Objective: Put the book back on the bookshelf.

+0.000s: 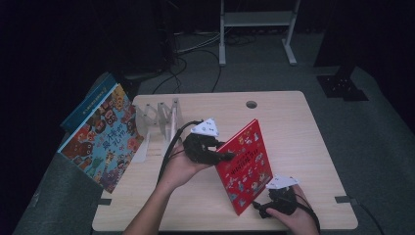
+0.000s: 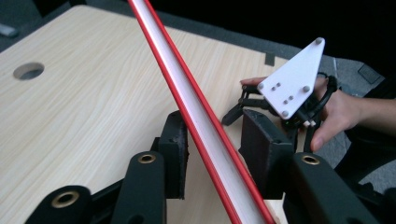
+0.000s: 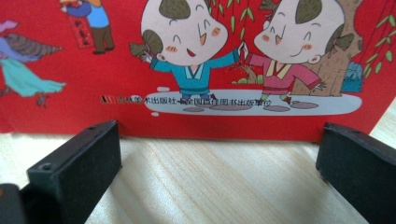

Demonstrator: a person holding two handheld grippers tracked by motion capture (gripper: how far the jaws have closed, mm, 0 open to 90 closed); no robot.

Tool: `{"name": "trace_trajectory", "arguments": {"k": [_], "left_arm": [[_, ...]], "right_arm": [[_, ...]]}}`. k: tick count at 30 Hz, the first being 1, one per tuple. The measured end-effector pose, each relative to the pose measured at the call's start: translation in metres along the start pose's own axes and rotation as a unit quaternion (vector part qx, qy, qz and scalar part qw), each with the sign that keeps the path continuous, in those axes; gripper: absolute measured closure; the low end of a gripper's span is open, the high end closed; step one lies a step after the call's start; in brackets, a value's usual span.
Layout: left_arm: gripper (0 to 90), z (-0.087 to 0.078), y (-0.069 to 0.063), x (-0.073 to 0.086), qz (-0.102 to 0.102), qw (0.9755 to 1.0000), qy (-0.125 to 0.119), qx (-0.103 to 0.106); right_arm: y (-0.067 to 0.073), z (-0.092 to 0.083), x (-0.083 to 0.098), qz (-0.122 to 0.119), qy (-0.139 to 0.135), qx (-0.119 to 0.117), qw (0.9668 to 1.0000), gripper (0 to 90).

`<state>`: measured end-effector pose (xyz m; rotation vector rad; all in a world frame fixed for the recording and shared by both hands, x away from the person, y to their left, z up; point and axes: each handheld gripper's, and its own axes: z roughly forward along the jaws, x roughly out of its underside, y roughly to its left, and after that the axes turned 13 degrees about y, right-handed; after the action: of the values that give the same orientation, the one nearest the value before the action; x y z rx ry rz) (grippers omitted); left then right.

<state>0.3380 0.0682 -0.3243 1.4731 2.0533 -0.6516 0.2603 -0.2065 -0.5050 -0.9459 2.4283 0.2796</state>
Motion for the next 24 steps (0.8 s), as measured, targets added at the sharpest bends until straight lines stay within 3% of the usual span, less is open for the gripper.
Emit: {"name": "trace_trajectory", "arguments": {"k": [4,6,13,15,24], "left_arm": [[63.6,-0.003,0.005,-0.001,0.0,0.9997,0.021,-0.008],[64.8,-0.005,0.008,-0.002,-0.002,0.9997,0.025,-0.007],[70.6,-0.015,0.016,-0.006,-0.001,0.9994,0.034,0.009],[71.5,-0.017,0.017,-0.009,0.002,0.999,0.042,0.014],[78.1,-0.035,0.015,-0.024,0.033,0.9941,0.1,0.026]], "right_arm": [[0.0,0.001,-0.002,-0.002,0.0,-0.003,1.0,0.0],[-0.002,0.001,-0.002,-0.003,-0.006,-0.002,1.0,5.1],[-0.004,0.001,-0.004,-0.005,-0.01,-0.005,0.9999,7.5],[-0.006,0.001,-0.005,-0.006,-0.012,-0.005,0.9999,13.0],[-0.032,-0.004,-0.007,0.021,-0.013,-0.004,0.9997,14.1]]}}
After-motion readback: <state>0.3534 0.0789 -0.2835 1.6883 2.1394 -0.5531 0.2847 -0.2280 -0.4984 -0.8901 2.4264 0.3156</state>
